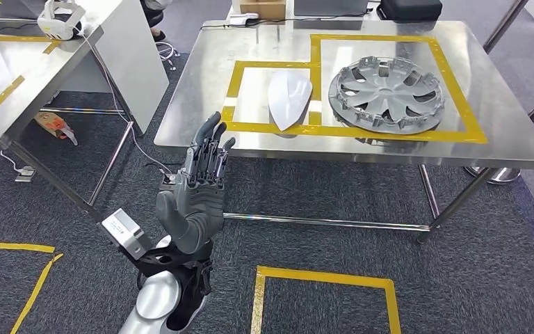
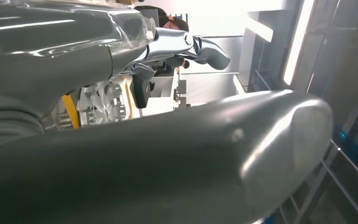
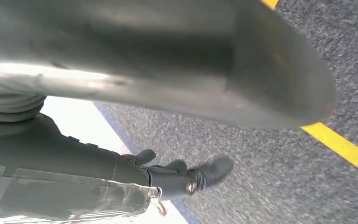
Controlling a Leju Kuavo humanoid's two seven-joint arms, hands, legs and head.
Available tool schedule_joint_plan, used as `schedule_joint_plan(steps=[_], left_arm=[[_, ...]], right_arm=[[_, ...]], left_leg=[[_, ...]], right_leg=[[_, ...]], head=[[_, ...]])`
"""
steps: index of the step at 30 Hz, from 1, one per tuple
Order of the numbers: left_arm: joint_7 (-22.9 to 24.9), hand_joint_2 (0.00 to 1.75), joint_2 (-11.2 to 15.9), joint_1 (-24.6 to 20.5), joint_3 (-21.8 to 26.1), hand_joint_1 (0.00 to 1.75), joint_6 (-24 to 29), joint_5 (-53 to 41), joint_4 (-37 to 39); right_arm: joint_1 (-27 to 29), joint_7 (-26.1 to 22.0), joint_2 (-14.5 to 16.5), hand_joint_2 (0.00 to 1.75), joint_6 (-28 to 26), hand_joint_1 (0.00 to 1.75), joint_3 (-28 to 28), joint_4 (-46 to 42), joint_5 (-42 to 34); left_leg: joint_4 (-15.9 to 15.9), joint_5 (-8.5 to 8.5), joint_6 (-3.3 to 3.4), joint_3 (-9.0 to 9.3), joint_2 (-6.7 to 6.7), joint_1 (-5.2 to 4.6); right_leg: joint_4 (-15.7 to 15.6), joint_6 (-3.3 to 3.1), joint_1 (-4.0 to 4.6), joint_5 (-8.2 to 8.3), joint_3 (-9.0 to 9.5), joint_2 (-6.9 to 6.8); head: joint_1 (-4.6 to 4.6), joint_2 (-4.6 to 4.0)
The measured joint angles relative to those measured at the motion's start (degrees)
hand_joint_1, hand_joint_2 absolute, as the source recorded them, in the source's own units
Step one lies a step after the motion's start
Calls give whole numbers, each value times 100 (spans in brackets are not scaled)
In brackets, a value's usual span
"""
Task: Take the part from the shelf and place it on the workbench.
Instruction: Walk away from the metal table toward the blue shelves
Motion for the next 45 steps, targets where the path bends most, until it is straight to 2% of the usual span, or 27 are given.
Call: schedule_joint_plan(steps=[3,4,5,7,9,10,12,14,15,17,19,21,23,24,25,26,28,30,33,34,35,37,39,41,42,44,45], left_arm=[[1,0,14,1,-3,0,-17,6,1],[1,0,20,2,-4,0,-22,7,2],[1,0,26,3,-4,0,-26,7,3],[1,0,23,0,-9,0,-34,13,4],[1,0,-1,-11,-11,0,-44,27,3],[0,0,-13,-19,-12,0,-53,33,4],[-1,0,-28,-29,-13,0,-78,41,6],[0,0,-43,-36,-18,0,-101,46,13],[1,0,-56,-44,-24,0,-108,49,20],[1,0,-73,-61,-40,0,-115,60,50],[1,0,-75,-63,-53,0,-117,80,92],[1,0,-74,-62,-65,0,-118,99,136],[1,0,-75,-62,-78,0,-117,109,168],[1,0,-77,-63,-81,0,-116,112,176],[2,0,-79,-60,-85,0,-118,115,184],[2,0,-80,-58,-91,0,-126,116,189],[2,0,-75,-45,-107,0,-147,118,202],[3,0,-63,-29,-124,0,-167,117,225],[8,0,-59,-12,-145,0,-197,116,250],[8,0,-58,-10,-149,0,-202,116,256],[8,0,-56,-6,-151,0,-203,116,264],[8,0,-57,-3,-154,0,-203,116,282],[7,0,-72,-13,-158,0,-204,113,286],[2,0,-93,-40,-165,0,-205,106,287],[1,0,-98,-51,-167,0,-206,103,290],[-1,0,-97,-59,-172,0,-209,99,307],[0,0,-100,-59,-175,0,-211,99,317]], right_arm=[[-7,8,-15,0,3,0,-2,0,-2],[-6,12,-20,0,3,0,-2,0,-2],[-5,17,-22,0,3,0,-2,0,-2],[-6,26,-25,0,3,0,-2,0,-2],[-9,31,1,0,1,0,-8,-2,-5],[-12,31,19,0,3,0,-12,-2,-8],[-17,32,42,0,8,0,-19,-1,-18],[-6,32,54,0,8,0,-17,7,-30],[2,34,49,0,3,0,-17,8,-34],[7,41,16,0,-13,0,-21,9,-41],[4,45,-24,0,-25,0,-26,9,-42],[8,45,-45,0,-29,0,-27,9,-39],[3,45,-52,0,-30,0,-28,8,-33],[-8,45,-45,0,-30,0,-29,7,-30],[-14,45,-47,0,-31,0,-31,5,-27],[-19,45,-43,0,-32,0,-32,4,-25],[-15,45,-37,0,-34,0,-36,4,-28],[-21,45,-19,0,-35,0,-39,5,-37],[-27,45,-13,0,-39,0,-44,5,-51],[-26,45,-14,0,-40,0,-47,4,-52],[-25,45,-16,0,-41,0,-50,4,-52],[-25,45,-19,0,-41,0,-54,4,-54],[-27,45,-9,0,-43,0,-55,4,-54],[-29,45,6,0,-50,0,-58,4,-54],[-28,45,13,0,-53,0,-60,4,-53],[-15,44,27,0,-55,0,-60,7,-52],[-3,44,36,0,-54,0,-59,9,-52]], left_leg=[[1069,-828,-68,-265,-1,35],[1362,-923,-61,-287,-2,36],[1474,-896,-37,-225,-3,32],[1061,-646,100,211,-14,-13],[159,-555,351,861,-38,-133],[-194,-568,438,1093,-50,-196],[-495,-567,486,1246,-50,-266],[-633,-377,477,1206,-40,-250],[-707,-270,472,1176,-26,-222],[-775,-77,439,1048,-3,-170],[-732,61,409,839,13,-141],[-640,168,362,611,31,-98],[-496,257,289,363,35,-41],[-397,291,249,234,31,-27],[-309,325,210,137,25,-23],[-237,359,178,66,18,-26],[-192,452,140,4,0,-28],[-100,310,92,-77,-14,-12],[724,-585,-12,-273,-14,36],[1105,-800,-29,-317,-13,50],[1401,-878,-35,-311,-12,59],[1451,-689,-14,-37,-13,68],[717,-559,53,651,-27,56],[-156,-731,100,1307,-47,14],[-403,-801,116,1461,-54,-16],[-516,-690,156,1398,-43,-43],[-548,-599,204,1327,-33,-39]], right_leg=[[13,-95,38,195,-238,-17],[17,-104,60,257,-319,-21],[20,-112,87,314,-395,-23],[19,-131,157,421,-524,-18],[12,-138,175,519,-596,-11],[-1,-118,167,572,-616,-11],[-44,-47,131,684,-642,-18],[-58,6,137,713,-690,-3],[0,23,157,608,-736,10],[480,83,176,98,-903,26],[1237,150,154,-356,-1057,23],[1507,211,117,-312,-947,20],[984,300,48,-40,-457,18],[553,353,21,-16,-149,23],[239,353,5,-36,55,41],[35,326,3,-97,175,61],[20,178,16,-111,118,87],[42,50,5,-7,-9,60],[50,-46,-1,237,-276,21],[54,-45,1,319,-375,10],[58,-40,4,401,-480,-2],[59,-22,14,560,-684,-16],[59,8,25,704,-834,-13],[32,66,19,842,-891,-7],[-5,108,5,918,-897,-6],[-99,192,-26,1055,-912,-4],[-73,215,-32,987,-948,-2]], head=[[-68,0],[-80,0],[-96,0],[-134,0],[-128,0],[-110,0],[-97,0],[-153,0],[-163,0],[-124,0],[-64,0],[-33,0],[-5,0],[33,0],[59,1],[77,1],[78,1],[61,0],[-11,0],[-27,0],[-37,0],[-62,0],[-84,0],[-81,0],[-87,0],[-106,0],[-117,0]])
